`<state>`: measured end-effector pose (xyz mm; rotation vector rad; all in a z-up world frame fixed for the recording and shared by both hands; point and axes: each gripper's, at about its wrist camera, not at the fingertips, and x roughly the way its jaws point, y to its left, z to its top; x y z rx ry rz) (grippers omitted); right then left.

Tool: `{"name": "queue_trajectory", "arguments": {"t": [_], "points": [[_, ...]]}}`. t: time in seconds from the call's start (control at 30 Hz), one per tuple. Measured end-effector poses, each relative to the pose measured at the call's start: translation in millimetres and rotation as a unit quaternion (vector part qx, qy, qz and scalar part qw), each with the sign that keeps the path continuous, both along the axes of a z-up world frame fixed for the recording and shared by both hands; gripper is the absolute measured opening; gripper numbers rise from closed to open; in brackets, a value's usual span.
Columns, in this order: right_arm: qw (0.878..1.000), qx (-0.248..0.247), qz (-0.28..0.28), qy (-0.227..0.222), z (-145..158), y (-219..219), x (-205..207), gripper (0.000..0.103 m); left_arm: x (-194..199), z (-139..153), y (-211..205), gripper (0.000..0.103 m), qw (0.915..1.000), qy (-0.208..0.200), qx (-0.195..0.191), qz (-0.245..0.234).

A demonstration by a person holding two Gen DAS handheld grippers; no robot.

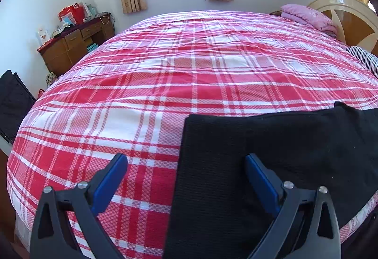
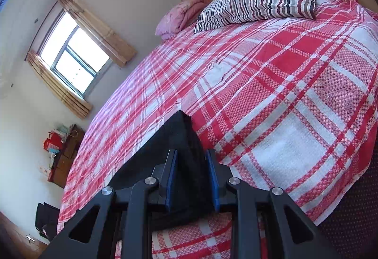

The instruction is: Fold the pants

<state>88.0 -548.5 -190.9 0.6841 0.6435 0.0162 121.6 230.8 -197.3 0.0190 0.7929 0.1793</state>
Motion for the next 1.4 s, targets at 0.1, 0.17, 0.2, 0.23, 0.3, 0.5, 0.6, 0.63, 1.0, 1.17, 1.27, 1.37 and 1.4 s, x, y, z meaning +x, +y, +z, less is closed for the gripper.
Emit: {"name": "queue_trajectory", "arguments": {"t": [0.1,0.17,0.2,0.23,0.3,0.5,0.6,0.63,1.0,1.17,1.27,1.37,1.4], "points": [[1.0,0.017,-0.003,0.0,1,-4,-1,0.012,0,1,3,0.101,1.0,-0.002,0.001,0.003],[1.0,0.028,-0.002,-0.01,5,-4,-4,0.011,-1,3,6,0.101,1.0,-0.006,0.001,0.008],[1.0,0.025,-0.001,-0.013,9,-3,-4,0.011,-1,3,8,0.101,0.9999,-0.007,0.002,0.01],[1.0,0.022,-0.001,-0.014,11,-1,-5,0.011,-1,3,9,0.101,0.9999,-0.007,0.002,0.013],[1.0,0.018,0.002,-0.017,17,3,-5,0.011,0,1,13,0.101,0.9999,-0.004,-0.004,0.015],[0.999,0.003,0.013,-0.032,38,21,-7,0.011,-1,-5,20,0.102,0.9994,-0.003,-0.03,0.017],[0.999,-0.015,0.02,-0.044,54,37,-11,0.01,-1,-7,23,0.103,0.9988,-0.004,-0.045,0.018],[0.998,-0.018,0.023,-0.048,59,42,-12,0.01,-2,-7,24,0.103,0.9987,-0.005,-0.047,0.017],[0.988,-0.083,0.099,-0.085,106,141,-23,0.01,-6,-10,24,0.103,0.9985,-0.018,-0.051,0.009],[0.981,-0.086,0.148,-0.089,112,189,-21,0.01,-7,-11,23,0.103,0.9984,-0.022,-0.051,0.01],[0.975,-0.084,0.184,-0.092,113,222,-16,0.01,-7,-11,23,0.103,0.9983,-0.023,-0.052,0.011],[0.969,-0.083,0.212,-0.092,111,249,-8,0.01,-8,-11,23,0.103,0.9983,-0.024,-0.052,0.012],[0.968,-0.081,0.222,-0.091,110,258,-5,0.01,-9,-11,23,0.103,0.9982,-0.025,-0.052,0.012]]}}
